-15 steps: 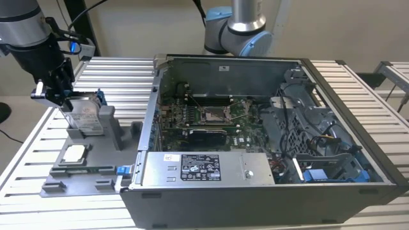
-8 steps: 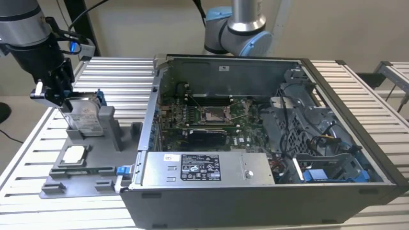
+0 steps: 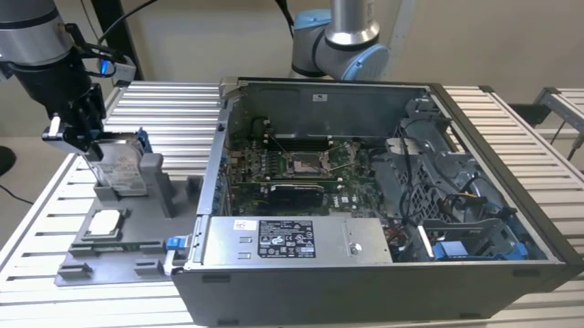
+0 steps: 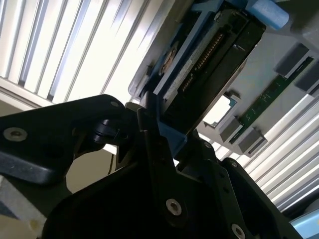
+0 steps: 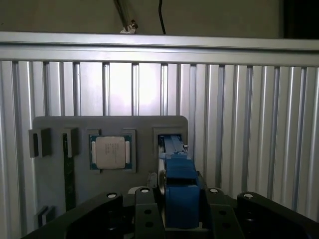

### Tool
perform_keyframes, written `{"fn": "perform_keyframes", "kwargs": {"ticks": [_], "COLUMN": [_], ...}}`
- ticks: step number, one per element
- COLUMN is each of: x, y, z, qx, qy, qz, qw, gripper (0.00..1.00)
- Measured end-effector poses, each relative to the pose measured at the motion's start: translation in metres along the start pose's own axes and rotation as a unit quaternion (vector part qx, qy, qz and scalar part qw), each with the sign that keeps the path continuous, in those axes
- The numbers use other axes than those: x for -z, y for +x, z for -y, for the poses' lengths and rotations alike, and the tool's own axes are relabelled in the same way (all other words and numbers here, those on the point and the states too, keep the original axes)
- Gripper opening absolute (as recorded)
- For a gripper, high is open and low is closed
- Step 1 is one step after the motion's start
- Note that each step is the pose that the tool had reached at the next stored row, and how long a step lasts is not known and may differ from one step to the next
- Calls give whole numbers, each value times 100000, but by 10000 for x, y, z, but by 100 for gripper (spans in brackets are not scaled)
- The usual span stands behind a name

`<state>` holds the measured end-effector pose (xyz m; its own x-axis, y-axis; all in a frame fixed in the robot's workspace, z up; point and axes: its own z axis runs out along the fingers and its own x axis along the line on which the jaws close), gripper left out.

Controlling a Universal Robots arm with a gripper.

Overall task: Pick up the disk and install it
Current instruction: 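Pick up the disk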

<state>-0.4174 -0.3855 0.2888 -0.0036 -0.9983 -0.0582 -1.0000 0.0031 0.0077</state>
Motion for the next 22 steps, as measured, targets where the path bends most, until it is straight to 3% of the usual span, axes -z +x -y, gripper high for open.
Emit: {"fn": "perform_keyframes", "kwargs": {"ticks": [10, 16, 22], "x": [26, 172, 372], "y": [-2, -10, -22], "z": [0, -1, -2], "qx": [-4, 4, 3], "qy": [-4, 0, 0], "qz": [-30, -35, -48], "qw": [100000, 100000, 100000], "gripper": [0, 0, 0]}}
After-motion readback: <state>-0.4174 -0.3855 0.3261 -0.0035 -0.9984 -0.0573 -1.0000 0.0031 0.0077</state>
